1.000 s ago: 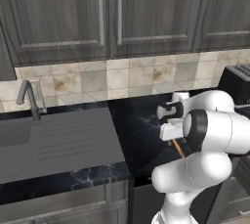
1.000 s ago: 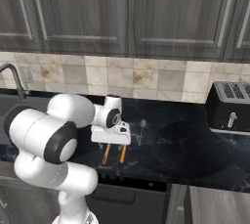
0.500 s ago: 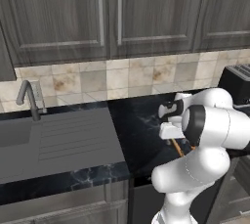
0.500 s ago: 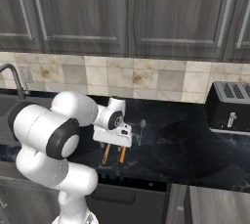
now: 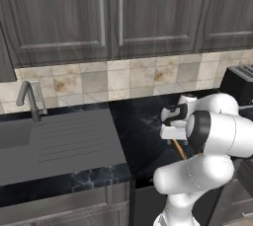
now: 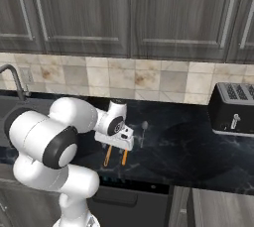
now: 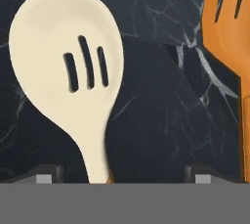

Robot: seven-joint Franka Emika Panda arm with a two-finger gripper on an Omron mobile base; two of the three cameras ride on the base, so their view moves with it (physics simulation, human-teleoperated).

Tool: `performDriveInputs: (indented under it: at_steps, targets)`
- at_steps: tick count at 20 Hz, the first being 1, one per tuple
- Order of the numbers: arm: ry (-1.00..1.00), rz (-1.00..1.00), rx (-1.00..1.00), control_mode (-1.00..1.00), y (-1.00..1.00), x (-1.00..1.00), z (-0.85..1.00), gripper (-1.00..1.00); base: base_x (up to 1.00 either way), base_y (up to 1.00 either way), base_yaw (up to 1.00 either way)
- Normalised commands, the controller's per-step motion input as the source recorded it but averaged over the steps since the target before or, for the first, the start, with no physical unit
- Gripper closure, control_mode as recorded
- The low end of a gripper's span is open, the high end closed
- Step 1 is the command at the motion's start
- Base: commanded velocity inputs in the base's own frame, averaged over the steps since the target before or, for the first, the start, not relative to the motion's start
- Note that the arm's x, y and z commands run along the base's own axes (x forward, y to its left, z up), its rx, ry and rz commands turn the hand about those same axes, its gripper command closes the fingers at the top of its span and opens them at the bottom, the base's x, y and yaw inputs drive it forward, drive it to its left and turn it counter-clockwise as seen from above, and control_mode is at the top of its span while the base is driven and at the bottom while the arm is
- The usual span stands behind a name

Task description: Organize the utensils by type. Pick up the wooden spoons from the counter and place them in the open cabinet. Then pick up the metallic utensils from the counter and place them in the open drawer.

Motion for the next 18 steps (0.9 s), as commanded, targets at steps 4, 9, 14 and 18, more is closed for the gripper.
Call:
performDriveInputs:
  at_steps: [4, 9, 14, 18]
  targets:
    - [-0.19, -0.07, 0.00, -1.00, 0.12, 0.00, -0.24, -1.00, 0.00, 0.00, 0.00]
    - [-0.08, -0.05, -0.02, -1.00, 0.19, 0.03, -0.17, -1.00, 0.00, 0.00, 0.00]
    - [0.00, -0.02, -0.08, -1.00, 0.19, 0.06, -0.18, -1.00, 0.00, 0.00, 0.00]
    - [0.00, 0.00, -0.12, -1.00, 0.22, 0.00, -0.31, 1.00, 0.00, 0.00, 0.00]
